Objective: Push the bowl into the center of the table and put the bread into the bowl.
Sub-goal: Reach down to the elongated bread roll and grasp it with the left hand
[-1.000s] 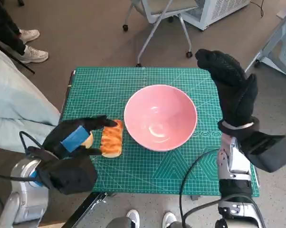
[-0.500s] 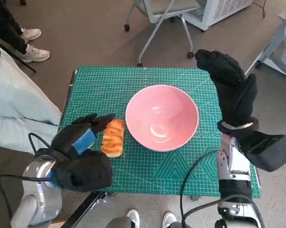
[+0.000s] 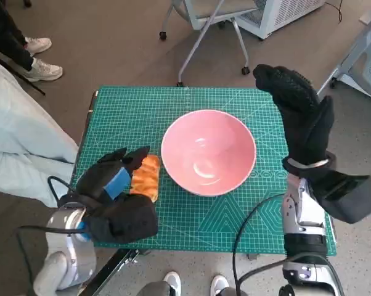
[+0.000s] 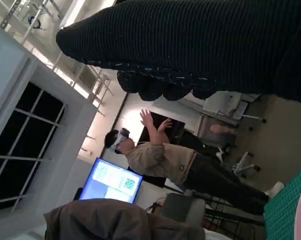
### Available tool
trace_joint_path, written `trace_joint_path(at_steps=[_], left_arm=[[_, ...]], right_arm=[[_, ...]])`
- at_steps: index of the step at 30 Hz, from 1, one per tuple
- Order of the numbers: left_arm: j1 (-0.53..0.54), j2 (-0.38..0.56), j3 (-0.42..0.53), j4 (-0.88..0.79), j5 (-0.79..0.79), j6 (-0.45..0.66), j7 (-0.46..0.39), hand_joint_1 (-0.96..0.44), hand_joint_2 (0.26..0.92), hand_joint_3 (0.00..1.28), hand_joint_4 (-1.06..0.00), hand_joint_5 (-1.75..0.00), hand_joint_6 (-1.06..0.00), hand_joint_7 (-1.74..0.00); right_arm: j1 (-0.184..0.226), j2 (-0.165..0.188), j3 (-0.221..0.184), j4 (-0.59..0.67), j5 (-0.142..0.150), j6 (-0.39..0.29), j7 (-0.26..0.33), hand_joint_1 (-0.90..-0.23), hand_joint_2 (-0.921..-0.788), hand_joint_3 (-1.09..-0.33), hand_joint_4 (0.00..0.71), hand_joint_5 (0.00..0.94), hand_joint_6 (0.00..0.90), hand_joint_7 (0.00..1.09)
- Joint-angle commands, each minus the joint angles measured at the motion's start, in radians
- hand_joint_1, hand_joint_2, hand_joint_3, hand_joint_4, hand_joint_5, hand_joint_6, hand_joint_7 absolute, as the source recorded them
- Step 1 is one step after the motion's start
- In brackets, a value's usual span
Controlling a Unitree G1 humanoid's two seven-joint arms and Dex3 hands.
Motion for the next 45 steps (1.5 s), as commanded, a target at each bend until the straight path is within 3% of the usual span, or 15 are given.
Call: trace_joint_path(at_steps=[1,8,19,34,44,45], left_arm=[[-0.021,-0.041,-0.009,0.039,0.038,0.026,0.038,-0.66,0.921,0.29,-0.36,-0.08,-0.26,-0.02],[-0.031,-0.097,-0.010,0.070,0.072,0.050,0.087,-0.66,0.921,0.36,-0.46,-0.11,-0.33,-0.06],[-0.020,-0.127,-0.023,0.093,0.099,0.040,0.117,-0.65,0.921,0.41,-0.50,-0.11,-0.35,-0.06],[-0.050,-0.127,-0.027,0.185,0.074,0.017,0.126,-0.63,0.921,0.42,-0.51,-0.10,-0.35,-0.06],[-0.065,-0.155,-0.029,0.251,0.058,0.019,0.152,-0.59,0.921,0.38,-0.54,-0.09,-0.36,-0.07],[-0.070,-0.161,-0.033,0.275,0.056,0.020,0.157,-0.57,0.921,0.34,-0.58,-0.11,-0.38,-0.09]], right_arm=[[0.020,-0.006,-0.005,0.005,-0.001,0.013,0.002,-0.622,-0.921,-0.768,0.173,0.001,0.001,0.61],[0.018,-0.005,-0.006,0.006,-0.007,0.015,-0.002,-0.622,-0.921,-0.769,0.173,0.001,0.000,0.61],[0.023,-0.004,-0.005,-0.005,-0.009,0.019,-0.006,-0.622,-0.921,-0.770,0.171,0.000,0.000,0.61],[0.024,-0.008,-0.013,0.001,-0.005,0.022,-0.003,-0.620,-0.921,-0.767,0.171,0.001,0.002,0.61],[0.029,-0.010,-0.015,-0.010,-0.009,0.027,-0.007,-0.620,-0.921,-0.766,0.172,0.001,0.004,0.60],[0.031,-0.010,-0.015,-0.013,-0.010,0.028,-0.009,-0.623,-0.921,-0.765,0.172,0.001,0.005,0.60]])
